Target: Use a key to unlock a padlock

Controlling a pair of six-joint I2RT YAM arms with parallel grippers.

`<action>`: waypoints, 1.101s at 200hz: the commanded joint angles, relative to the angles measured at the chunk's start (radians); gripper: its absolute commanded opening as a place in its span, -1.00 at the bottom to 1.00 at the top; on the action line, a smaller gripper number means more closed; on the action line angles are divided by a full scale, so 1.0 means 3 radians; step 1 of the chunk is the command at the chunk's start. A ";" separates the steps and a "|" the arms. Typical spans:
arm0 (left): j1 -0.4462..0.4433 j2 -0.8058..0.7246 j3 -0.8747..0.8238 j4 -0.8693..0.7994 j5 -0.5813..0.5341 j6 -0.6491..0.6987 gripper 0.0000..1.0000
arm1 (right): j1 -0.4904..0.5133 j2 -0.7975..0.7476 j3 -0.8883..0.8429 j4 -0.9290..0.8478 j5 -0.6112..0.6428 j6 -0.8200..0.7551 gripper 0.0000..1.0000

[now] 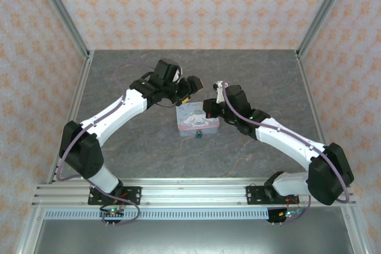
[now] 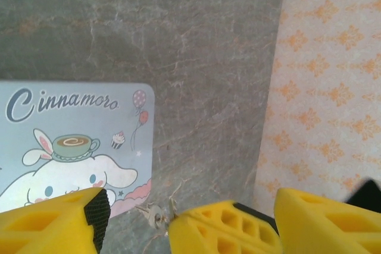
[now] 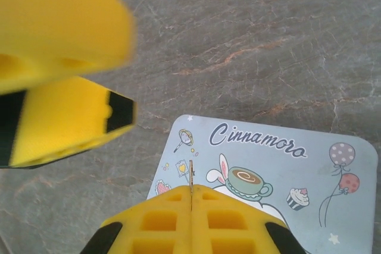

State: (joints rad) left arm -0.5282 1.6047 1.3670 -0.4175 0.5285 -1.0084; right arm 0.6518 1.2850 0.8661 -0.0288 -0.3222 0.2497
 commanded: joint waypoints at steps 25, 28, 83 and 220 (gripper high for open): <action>-0.0003 0.0140 0.0066 -0.0048 0.0222 -0.0395 0.32 | 0.0193 -0.0057 0.0227 -0.0287 0.0407 -0.0603 -1.00; -0.0004 0.0142 0.0071 -0.0048 0.0222 -0.0407 0.31 | 0.0199 -0.0050 0.0242 -0.0292 0.0416 -0.0614 -1.00; -0.0039 0.0182 0.0107 -0.0053 0.0210 -0.0458 0.03 | 0.0248 0.0027 0.0339 -0.0332 0.0458 -0.0679 -1.00; -0.0125 0.0297 0.0164 -0.0040 0.0232 -0.0499 -0.40 | 0.0246 0.0109 0.0407 -0.0358 0.0508 -0.0690 -1.00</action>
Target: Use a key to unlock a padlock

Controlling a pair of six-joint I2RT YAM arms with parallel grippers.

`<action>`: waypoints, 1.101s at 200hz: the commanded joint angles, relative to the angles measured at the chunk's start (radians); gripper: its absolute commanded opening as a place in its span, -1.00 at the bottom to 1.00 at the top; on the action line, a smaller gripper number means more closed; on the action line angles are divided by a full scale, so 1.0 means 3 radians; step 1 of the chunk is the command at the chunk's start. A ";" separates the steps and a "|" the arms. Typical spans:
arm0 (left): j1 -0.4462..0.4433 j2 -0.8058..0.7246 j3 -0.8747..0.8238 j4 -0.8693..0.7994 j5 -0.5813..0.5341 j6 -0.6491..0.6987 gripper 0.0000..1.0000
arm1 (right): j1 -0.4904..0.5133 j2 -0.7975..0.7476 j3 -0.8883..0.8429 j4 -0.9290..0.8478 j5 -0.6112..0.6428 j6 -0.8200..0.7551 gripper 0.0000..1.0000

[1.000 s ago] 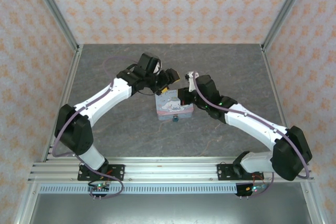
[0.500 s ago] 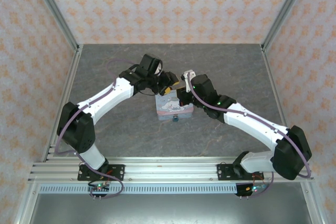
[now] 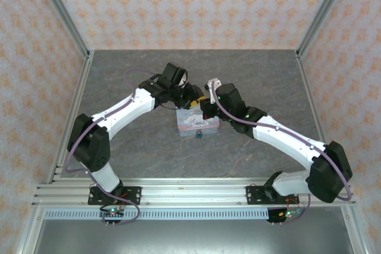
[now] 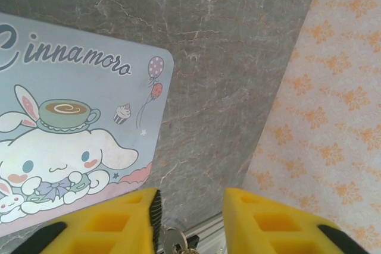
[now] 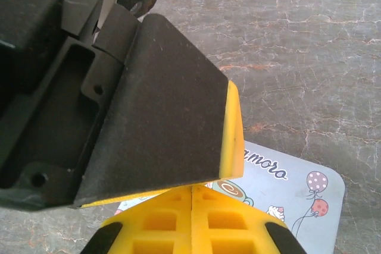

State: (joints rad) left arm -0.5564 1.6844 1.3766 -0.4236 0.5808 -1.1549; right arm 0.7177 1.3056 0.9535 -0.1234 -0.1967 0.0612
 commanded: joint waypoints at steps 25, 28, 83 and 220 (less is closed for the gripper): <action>-0.0032 0.0037 0.0136 -0.0029 0.0061 -0.0006 -0.50 | 0.0026 0.0049 0.0124 -0.0046 0.0099 -0.0066 -1.00; -0.0032 0.0041 0.0136 -0.0033 0.0062 -0.0002 -0.52 | 0.0026 0.0048 0.0126 -0.0051 0.0101 -0.0063 -1.00; -0.0051 0.0066 0.0140 -0.0033 0.0075 0.0019 -0.72 | 0.0026 0.0063 0.0133 -0.0044 0.0146 -0.0061 -1.00; -0.0002 0.0108 0.0102 0.0212 0.0017 0.0335 -1.00 | -0.0058 -0.0223 0.0089 -0.0154 0.0357 0.0309 -0.10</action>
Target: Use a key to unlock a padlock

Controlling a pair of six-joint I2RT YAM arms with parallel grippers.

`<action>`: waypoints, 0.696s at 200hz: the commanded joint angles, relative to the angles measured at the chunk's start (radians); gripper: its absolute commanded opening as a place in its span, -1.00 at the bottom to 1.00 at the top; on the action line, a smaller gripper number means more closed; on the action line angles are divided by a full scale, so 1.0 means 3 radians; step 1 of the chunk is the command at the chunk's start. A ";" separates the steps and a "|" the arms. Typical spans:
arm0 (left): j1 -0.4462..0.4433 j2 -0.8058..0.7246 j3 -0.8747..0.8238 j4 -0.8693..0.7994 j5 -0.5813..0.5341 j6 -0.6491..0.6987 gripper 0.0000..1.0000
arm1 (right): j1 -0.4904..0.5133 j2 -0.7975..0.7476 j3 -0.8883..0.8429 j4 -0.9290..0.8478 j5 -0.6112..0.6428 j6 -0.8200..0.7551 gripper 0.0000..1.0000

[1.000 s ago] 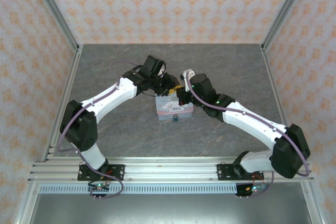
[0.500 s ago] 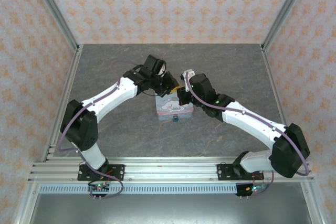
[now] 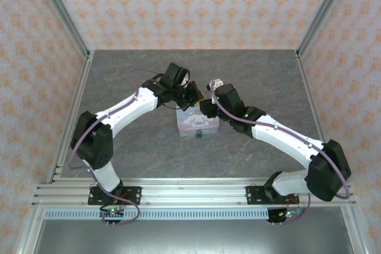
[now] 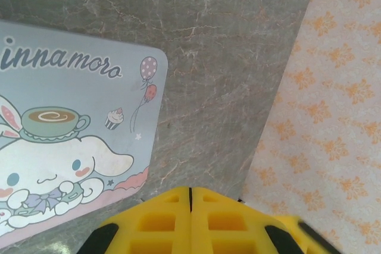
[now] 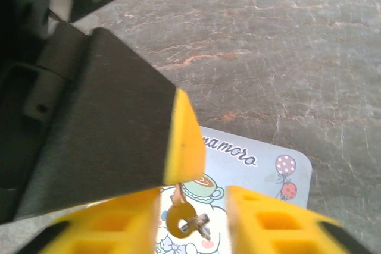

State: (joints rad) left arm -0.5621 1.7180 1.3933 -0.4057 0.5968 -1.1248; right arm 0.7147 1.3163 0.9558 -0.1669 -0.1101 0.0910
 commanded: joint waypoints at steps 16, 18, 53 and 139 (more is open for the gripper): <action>0.0078 -0.0067 -0.0029 0.0326 -0.0118 0.0353 -1.00 | -0.0164 -0.0472 -0.0057 0.0057 -0.0054 0.0506 0.00; 0.0085 -0.0074 -0.0041 0.0353 -0.0126 0.0361 -1.00 | -0.0184 -0.0526 -0.0080 0.0073 -0.0075 0.0555 0.02; 0.0173 -0.0219 -0.0202 0.0860 -0.0212 0.0652 -1.00 | -0.0479 -0.0813 -0.0483 0.0637 -0.0552 0.1678 0.13; 0.0180 -0.0576 -0.0881 0.2543 -0.0335 0.1142 -1.00 | -0.0613 -0.0036 -0.1071 0.3170 -0.0865 0.4180 0.14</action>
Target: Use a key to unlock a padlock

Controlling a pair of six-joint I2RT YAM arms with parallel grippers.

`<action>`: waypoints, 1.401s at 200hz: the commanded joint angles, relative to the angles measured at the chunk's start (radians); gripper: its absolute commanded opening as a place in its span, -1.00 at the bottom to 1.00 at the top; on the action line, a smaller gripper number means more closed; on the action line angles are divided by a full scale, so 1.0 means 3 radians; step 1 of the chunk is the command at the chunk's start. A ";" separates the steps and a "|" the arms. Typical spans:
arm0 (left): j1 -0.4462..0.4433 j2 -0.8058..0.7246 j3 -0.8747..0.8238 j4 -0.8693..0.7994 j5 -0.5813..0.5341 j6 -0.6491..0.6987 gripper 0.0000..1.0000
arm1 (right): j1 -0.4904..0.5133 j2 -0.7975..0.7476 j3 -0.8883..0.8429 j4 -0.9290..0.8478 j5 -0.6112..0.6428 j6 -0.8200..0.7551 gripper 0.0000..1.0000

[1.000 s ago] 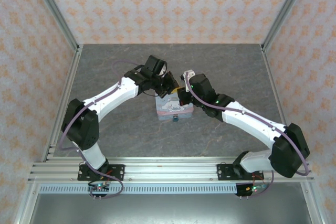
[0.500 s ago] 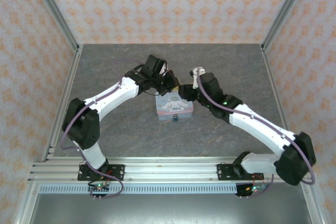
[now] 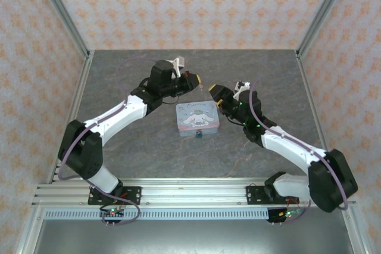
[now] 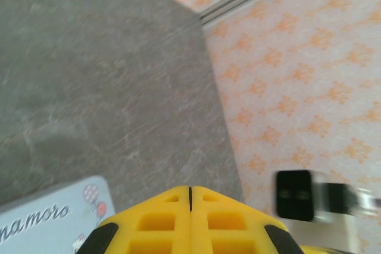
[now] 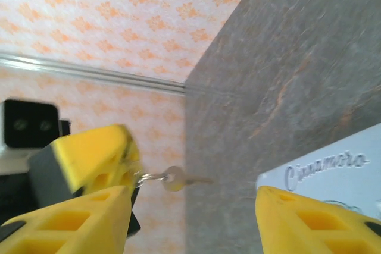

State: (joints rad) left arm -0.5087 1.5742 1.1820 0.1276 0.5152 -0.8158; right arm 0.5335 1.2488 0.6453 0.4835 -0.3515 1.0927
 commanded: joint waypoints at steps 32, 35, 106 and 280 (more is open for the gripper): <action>0.0003 -0.0078 -0.0312 0.1181 0.0012 -0.0044 -1.00 | 0.0001 0.0295 -0.0025 0.1179 -0.0044 0.0864 0.10; 0.0003 -0.0073 -0.0325 0.1209 0.0016 -0.0059 -1.00 | 0.0005 0.0292 -0.0024 0.1180 -0.0044 0.0849 0.09; 0.0003 -0.0049 -0.0531 0.1667 0.0081 -0.0417 -1.00 | -0.0024 0.0302 -0.0030 0.1382 -0.0105 0.0379 -0.03; 0.0003 0.0152 -0.0388 0.1600 0.0445 -0.0691 -1.00 | -0.0198 0.0495 0.0160 0.1428 -0.0985 -0.0102 -0.38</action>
State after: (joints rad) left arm -0.5083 1.6085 1.0332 0.5591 0.6220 -1.0061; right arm 0.4767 1.3891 0.6697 0.8463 -0.6014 1.0760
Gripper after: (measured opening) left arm 0.043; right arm 0.323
